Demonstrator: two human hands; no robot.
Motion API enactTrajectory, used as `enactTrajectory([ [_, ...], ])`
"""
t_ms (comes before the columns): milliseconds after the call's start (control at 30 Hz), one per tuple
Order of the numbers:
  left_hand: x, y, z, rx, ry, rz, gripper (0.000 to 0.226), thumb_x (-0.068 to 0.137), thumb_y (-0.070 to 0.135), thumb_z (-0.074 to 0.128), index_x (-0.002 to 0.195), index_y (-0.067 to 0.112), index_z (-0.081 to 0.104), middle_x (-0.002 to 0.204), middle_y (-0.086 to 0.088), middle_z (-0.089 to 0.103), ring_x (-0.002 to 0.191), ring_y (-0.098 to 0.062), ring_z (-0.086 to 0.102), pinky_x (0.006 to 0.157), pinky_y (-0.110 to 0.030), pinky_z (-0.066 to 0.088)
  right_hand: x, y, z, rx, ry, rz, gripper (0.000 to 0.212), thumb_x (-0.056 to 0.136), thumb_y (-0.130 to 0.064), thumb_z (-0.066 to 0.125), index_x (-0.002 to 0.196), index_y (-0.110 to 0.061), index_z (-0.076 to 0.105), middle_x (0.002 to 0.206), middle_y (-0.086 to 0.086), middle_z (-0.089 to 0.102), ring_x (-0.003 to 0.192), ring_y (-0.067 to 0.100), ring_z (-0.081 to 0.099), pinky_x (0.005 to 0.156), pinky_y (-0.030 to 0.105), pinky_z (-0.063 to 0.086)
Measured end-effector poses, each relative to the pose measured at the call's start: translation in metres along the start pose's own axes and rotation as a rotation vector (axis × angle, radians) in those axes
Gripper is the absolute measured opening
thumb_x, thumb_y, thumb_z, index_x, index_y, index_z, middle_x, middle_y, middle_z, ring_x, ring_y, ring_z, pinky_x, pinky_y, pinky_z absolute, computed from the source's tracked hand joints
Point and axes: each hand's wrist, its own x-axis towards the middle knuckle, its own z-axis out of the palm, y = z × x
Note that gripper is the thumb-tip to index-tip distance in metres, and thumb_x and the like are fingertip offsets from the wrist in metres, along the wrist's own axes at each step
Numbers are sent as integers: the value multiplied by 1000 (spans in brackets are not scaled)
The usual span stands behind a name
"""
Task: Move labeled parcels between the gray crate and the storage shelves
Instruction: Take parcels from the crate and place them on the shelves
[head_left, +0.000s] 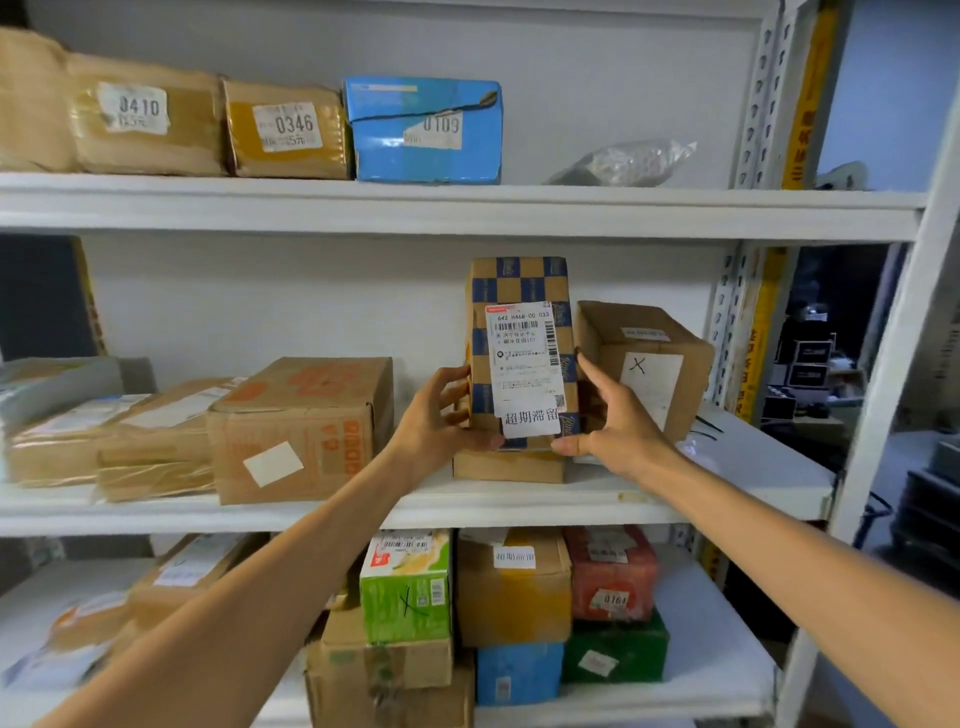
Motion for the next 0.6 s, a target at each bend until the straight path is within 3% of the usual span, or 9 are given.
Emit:
enactTrajectory([
  [100, 4, -7, -10, 25, -101, 71, 85, 61, -9, 83, 133, 14, 45, 129, -2, 59, 113, -23, 62, 87, -38, 57, -12, -5, 12, -69, 97, 33, 126, 59, 5, 87, 154, -28, 11, 154, -6, 31, 142, 15, 27, 108, 27, 27],
  [200, 6, -15, -16, 87, -158, 128, 88, 58, 0, 88, 133, 13, 45, 126, 5, 61, 115, -20, 61, 92, -40, 55, -23, -11, 23, -85, 177, 93, 130, 57, 8, 87, 154, -29, 9, 146, -14, 32, 137, 7, 27, 110, 25, 26],
  [300, 2, -23, -22, 33, -217, 120, 98, 43, 24, 94, 128, 19, 48, 122, 8, 65, 115, -18, 62, 94, -48, 53, -38, -16, 36, -58, 238, 143, 131, 55, 13, 86, 153, -37, 13, 152, -7, 35, 138, 14, 35, 109, 45, 41],
  [400, -1, -29, -22, -47, -299, 98, 87, 42, 14, 93, 116, 28, 50, 120, 7, 66, 115, -20, 62, 93, -52, 52, -60, -22, 45, -26, 288, 171, 130, 57, 17, 82, 151, -45, 16, 144, -4, 47, 127, 19, 49, 91, 51, 54],
  [500, -13, -30, -3, -88, -396, 98, 82, 49, -5, 90, 112, 28, 50, 119, 8, 64, 116, -20, 61, 92, -44, 54, -95, -22, 43, -49, 357, 206, 130, 56, 17, 83, 151, -44, 18, 142, -6, 47, 124, 18, 51, 81, 39, 59],
  [567, -25, -32, 14, -60, -452, 115, 80, 50, -3, 90, 113, 25, 49, 114, 14, 63, 110, -8, 61, 90, -32, 54, -122, -23, 36, -82, 400, 226, 128, 57, 16, 82, 151, -43, 20, 140, -7, 49, 122, 16, 53, 75, 28, 58],
  [600, -32, -30, 24, -48, -475, 136, 80, 53, -4, 90, 115, 23, 48, 112, 16, 62, 107, -2, 60, 90, -26, 53, -137, -24, 32, -96, 420, 235, 127, 57, 16, 82, 151, -43, 20, 140, -7, 50, 123, 17, 52, 78, 31, 58],
])
